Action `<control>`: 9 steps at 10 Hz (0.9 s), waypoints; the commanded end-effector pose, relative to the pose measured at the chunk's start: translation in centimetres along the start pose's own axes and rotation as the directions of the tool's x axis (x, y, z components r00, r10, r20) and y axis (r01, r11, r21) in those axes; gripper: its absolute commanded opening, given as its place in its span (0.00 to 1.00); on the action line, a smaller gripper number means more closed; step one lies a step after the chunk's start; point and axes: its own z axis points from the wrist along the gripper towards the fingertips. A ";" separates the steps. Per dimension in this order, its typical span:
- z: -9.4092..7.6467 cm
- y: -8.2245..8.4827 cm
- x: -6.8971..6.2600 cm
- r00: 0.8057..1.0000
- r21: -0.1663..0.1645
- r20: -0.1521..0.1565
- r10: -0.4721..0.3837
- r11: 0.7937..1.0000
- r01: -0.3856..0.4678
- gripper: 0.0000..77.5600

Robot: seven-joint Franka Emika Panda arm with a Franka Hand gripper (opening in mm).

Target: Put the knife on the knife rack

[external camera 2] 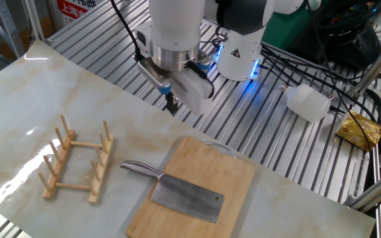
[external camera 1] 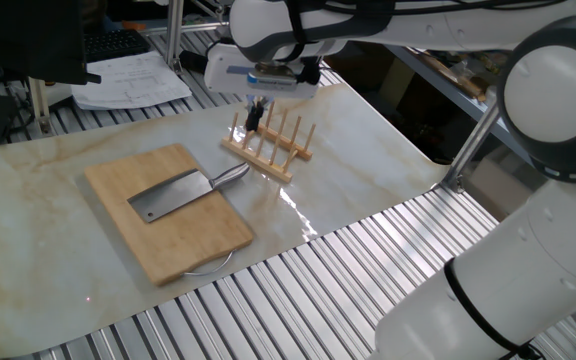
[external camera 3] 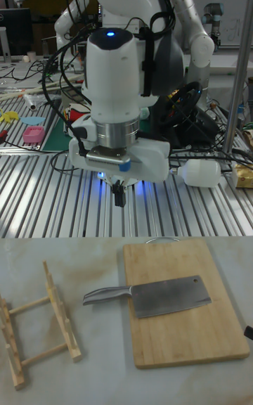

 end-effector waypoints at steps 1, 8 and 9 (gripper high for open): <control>1.0 0.2 -1.1 0.994 -0.024 -0.001 0.109 0.994 -0.109 0.00; 2.6 0.3 -2.8 0.987 -0.040 0.025 0.160 0.986 -0.159 0.00; 2.7 0.3 -2.8 0.986 -0.044 0.024 0.165 0.986 -0.163 0.00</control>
